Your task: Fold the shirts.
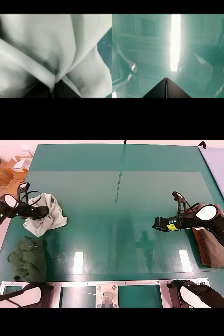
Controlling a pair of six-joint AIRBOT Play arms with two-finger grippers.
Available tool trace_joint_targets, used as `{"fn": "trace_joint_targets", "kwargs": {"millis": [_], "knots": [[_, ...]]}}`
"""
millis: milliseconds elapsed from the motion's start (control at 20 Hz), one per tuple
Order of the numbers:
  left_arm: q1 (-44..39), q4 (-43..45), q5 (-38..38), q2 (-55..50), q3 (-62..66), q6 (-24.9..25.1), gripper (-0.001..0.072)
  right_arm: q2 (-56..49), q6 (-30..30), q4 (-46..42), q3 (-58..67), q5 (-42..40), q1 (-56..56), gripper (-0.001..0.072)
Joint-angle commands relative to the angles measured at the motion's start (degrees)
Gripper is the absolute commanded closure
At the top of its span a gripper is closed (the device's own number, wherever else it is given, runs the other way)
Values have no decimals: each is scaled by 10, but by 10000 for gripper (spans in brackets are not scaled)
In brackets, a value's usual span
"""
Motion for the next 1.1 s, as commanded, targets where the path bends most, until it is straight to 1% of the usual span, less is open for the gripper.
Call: {"fn": "trace_joint_targets", "kwargs": {"millis": [0,100,200,250,450,600,700,800,950,1050], "knots": [[0,-11,-23,-9,34,-5,689,0,0,0,0,0,0,693],[0,-37,-70,-8,86,-2,690,0,0,0,0,0,0,693],[-6,-74,-115,5,150,19,690,0,0,0,0,0,0,692],[-16,-79,-128,16,181,21,691,0,0,0,0,0,0,692],[-97,-99,-159,64,305,22,691,0,0,0,0,0,0,692],[-190,-144,-160,75,375,27,691,0,0,0,-1,1,1,693],[-253,-164,-137,75,383,27,691,0,0,0,-1,12,1,691],[-313,-164,-110,71,374,26,691,0,0,8,2,38,0,692],[-386,-164,-106,29,373,17,690,0,0,7,49,60,-32,692],[-431,-164,-110,-21,372,10,688,0,0,9,101,78,-61,691]]}}
